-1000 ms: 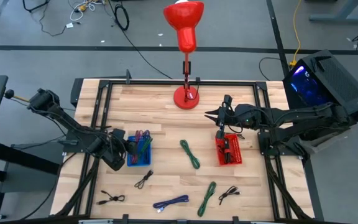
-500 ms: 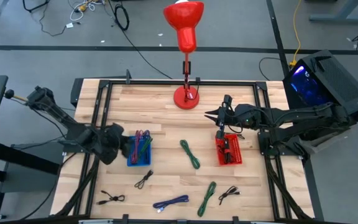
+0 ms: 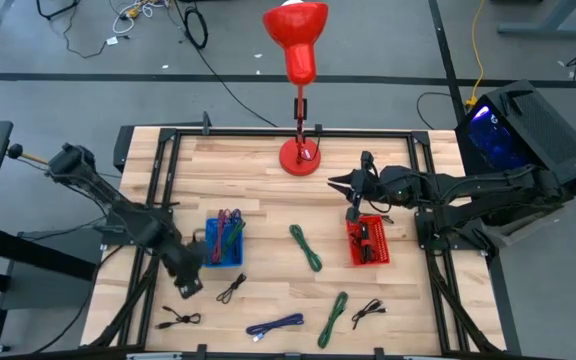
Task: Pick & Place USB Port
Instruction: Put the black charger cable into the red bin
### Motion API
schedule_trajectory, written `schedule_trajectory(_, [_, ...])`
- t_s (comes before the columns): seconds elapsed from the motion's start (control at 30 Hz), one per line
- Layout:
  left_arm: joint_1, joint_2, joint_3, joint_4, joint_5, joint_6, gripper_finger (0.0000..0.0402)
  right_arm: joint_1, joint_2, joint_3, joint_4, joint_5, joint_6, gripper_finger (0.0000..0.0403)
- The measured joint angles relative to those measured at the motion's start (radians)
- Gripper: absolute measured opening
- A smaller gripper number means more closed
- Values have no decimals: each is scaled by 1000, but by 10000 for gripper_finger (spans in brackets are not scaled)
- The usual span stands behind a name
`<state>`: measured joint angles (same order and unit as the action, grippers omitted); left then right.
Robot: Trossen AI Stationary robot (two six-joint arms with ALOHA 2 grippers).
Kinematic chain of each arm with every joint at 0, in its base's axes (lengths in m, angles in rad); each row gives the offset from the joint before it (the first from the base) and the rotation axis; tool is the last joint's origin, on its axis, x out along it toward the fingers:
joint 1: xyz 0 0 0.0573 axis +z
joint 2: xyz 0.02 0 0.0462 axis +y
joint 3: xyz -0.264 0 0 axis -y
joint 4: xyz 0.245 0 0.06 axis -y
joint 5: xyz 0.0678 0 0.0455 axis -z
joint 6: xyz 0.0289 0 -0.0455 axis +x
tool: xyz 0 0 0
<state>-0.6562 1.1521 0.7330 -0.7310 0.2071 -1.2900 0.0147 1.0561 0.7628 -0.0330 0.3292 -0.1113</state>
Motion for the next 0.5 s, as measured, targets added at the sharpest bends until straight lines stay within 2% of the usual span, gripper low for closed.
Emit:
schedule_trajectory(0.1, [-29,111,0,12,129,19,78,0,0,0,23,1,-1,51])
schedule_trajectory(0.2, [-49,196,0,72,205,26,67,0,0,0,32,-5,0,51])
schedule_trajectory(0.4, [-92,279,0,294,210,0,58,0,0,0,38,-6,13,51])
schedule_trajectory(0.5, [-107,297,0,330,204,-43,57,0,0,0,38,-6,33,51])
